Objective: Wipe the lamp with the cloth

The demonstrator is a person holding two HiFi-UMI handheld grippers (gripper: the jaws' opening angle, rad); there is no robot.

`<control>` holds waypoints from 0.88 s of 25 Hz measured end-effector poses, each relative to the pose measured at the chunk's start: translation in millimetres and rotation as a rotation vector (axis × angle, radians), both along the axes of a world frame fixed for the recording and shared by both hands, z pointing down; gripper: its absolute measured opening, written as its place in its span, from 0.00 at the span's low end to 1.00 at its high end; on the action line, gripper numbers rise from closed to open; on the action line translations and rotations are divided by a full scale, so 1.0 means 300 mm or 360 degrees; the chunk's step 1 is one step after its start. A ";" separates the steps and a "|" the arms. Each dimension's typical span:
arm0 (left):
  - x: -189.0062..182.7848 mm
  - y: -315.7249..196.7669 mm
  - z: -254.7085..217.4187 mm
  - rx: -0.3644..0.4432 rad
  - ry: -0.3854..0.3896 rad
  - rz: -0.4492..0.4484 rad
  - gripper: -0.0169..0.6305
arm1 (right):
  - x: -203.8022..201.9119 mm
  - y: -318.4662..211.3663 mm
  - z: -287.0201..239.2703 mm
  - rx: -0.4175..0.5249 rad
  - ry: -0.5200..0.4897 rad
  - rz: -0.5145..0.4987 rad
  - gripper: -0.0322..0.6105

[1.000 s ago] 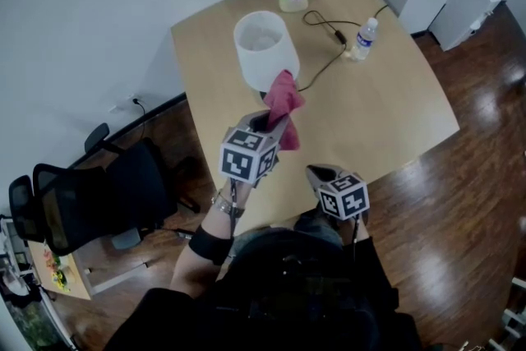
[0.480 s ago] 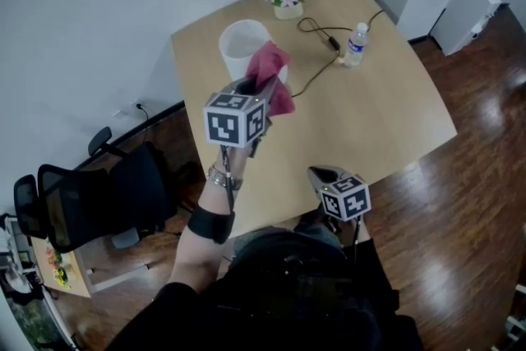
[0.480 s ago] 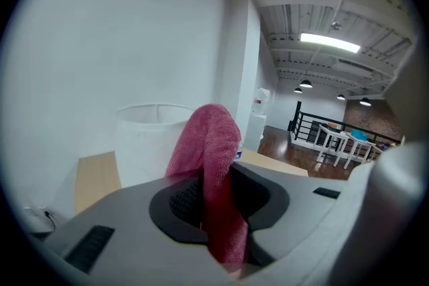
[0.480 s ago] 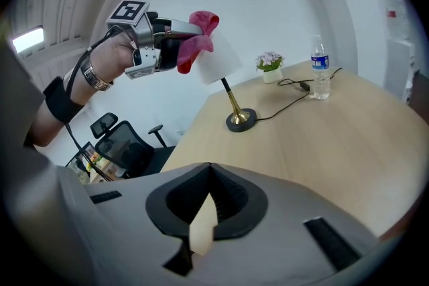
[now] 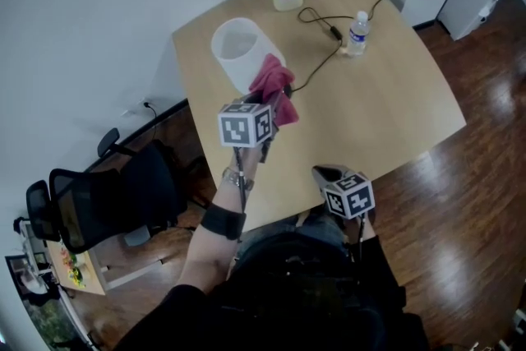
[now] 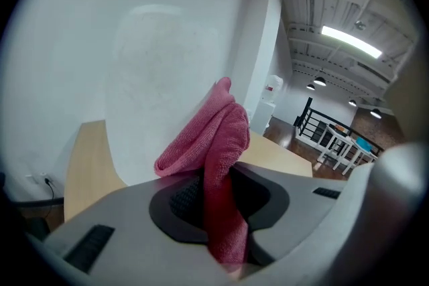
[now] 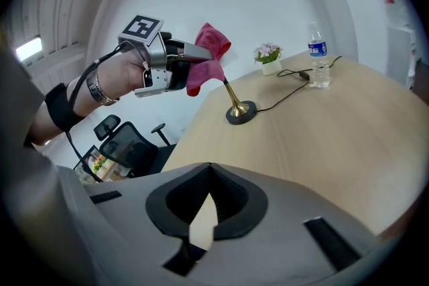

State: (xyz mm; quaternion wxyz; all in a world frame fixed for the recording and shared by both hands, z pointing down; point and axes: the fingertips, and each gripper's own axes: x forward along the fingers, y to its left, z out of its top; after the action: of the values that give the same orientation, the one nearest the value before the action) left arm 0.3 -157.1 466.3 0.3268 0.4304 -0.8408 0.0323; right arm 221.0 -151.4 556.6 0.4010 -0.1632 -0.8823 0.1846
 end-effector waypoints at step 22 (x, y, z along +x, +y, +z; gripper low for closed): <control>0.147 0.003 0.007 0.0242 0.0113 0.0316 0.18 | 0.026 0.148 -0.022 0.0266 0.0149 0.0068 0.06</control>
State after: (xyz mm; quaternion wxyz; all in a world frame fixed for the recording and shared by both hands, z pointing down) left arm 44.3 -156.3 468.5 0.3181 0.5360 -0.7818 -0.0145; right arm 228.9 -107.1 550.0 0.4500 -0.1014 -0.8782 0.1263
